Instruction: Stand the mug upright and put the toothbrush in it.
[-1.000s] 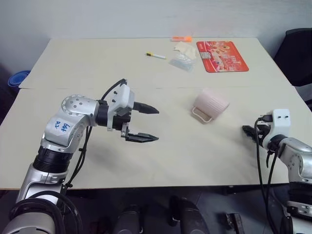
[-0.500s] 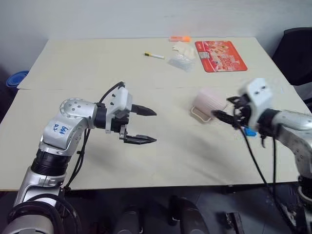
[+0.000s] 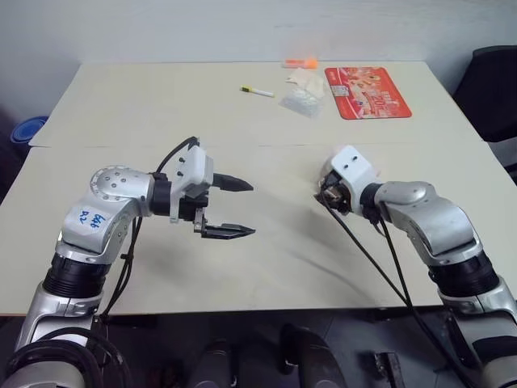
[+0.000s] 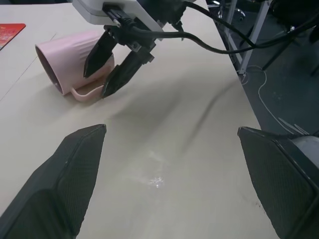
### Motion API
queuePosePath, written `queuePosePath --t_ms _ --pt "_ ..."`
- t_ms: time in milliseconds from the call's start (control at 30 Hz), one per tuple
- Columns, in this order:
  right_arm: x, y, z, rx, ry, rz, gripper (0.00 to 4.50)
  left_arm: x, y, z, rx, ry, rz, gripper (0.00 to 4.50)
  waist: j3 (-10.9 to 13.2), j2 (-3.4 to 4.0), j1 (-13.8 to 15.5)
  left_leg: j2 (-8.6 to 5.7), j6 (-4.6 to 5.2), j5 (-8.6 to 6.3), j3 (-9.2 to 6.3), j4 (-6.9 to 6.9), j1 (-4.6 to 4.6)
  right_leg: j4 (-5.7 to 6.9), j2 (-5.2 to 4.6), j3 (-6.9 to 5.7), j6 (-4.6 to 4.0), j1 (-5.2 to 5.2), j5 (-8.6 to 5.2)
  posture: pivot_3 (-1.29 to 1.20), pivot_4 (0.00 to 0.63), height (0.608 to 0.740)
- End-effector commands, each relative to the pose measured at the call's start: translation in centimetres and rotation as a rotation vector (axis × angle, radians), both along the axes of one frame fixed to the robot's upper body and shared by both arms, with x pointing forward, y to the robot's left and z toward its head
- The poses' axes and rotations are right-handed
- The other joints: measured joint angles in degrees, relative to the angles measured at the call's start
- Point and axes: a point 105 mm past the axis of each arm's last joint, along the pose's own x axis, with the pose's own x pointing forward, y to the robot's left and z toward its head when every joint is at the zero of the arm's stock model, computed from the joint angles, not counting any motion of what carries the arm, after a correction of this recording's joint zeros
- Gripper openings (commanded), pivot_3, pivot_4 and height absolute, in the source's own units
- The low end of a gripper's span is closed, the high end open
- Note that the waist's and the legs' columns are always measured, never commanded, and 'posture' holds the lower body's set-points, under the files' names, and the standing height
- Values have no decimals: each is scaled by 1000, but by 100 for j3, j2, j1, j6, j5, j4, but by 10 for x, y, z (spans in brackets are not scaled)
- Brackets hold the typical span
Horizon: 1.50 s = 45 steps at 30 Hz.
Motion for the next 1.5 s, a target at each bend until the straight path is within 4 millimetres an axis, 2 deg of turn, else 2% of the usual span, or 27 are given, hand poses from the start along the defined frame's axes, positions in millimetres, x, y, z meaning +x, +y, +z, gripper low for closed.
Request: queuePosePath --t_ms 33,267,367,533,633,700,833,1000,1100,1233,1400,1500 --pt "12 3 4 24 -15 -1 2535 -3 3 8 -5 -42 11 4500 0 0 -7 0 0 0 0 0 1 1 0 0 0 0 0 0 150 740" --pt "33 19 -14 102 97 22 2535 -3 4 9 -5 -48 23 4500 0 0 -14 1 -2 1 1 -1 -1 3 1 1 -1 -3 0 0 150 740" --pt "39 19 -17 109 108 21 1937 -2 4 10 -4 -55 26 4500 0 0 -16 0 -1 1 2 0 1 5 0 1 0 -2 0 0 150 740" --pt "41 21 -16 114 99 43 368 -1 6 11 -6 -60 36 4500 -2 -4 -16 1 -2 1 2 0 3 7 -1 6 -1 -2 0 0 150 740" --pt "37 21 -12 118 86 56 213 1 9 11 -5 -60 49 4500 -5 -8 -26 1 -3 2 2 1 8 9 -2 10 -1 2 0 0 150 740" --pt "34 28 -3 167 57 91 150 3 11 12 -9 -60 60 4500 -5 -8 -36 2 -4 2 2 0 9 11 -1 14 -1 2 0 0 150 740" --pt "21 57 26 346 -49 245 129 7 15 14 -10 -66 81 4500 -5 -7 -81 4 -6 2 2 -2 5 10 1 13 -2 -2 0 0 150 740" --pt "-6 86 49 676 -106 398 129 7 19 17 -14 -65 98 4500 -3 -5 -125 6 -11 4 -1 -8 -3 11 3 11 -4 -11 -2 0 150 740" --pt "-33 98 44 877 -92 493 129 3 21 16 7 -59 93 4500 -3 -5 -117 5 -13 2 -2 -10 -5 10 2 10 -4 -13 -2 0 150 740" --pt "-56 99 13 1030 0 523 129 4 23 20 17 -59 101 4500 -3 -5 -78 0 -8 0 0 -6 -6 8 0 12 -3 -10 -1 0 150 740" --pt "-67 102 -21 992 57 515 129 3 23 19 36 -47 102 4500 -4 -6 -62 1 -7 -1 3 -5 6 12 3 18 -2 -7 -1 0 150 740" --pt "-72 103 -31 947 77 518 129 2 22 19 39 -40 94 4500 -4 -6 -90 4 -11 -3 4 -7 8 13 8 21 -5 -8 -2 0 150 740"
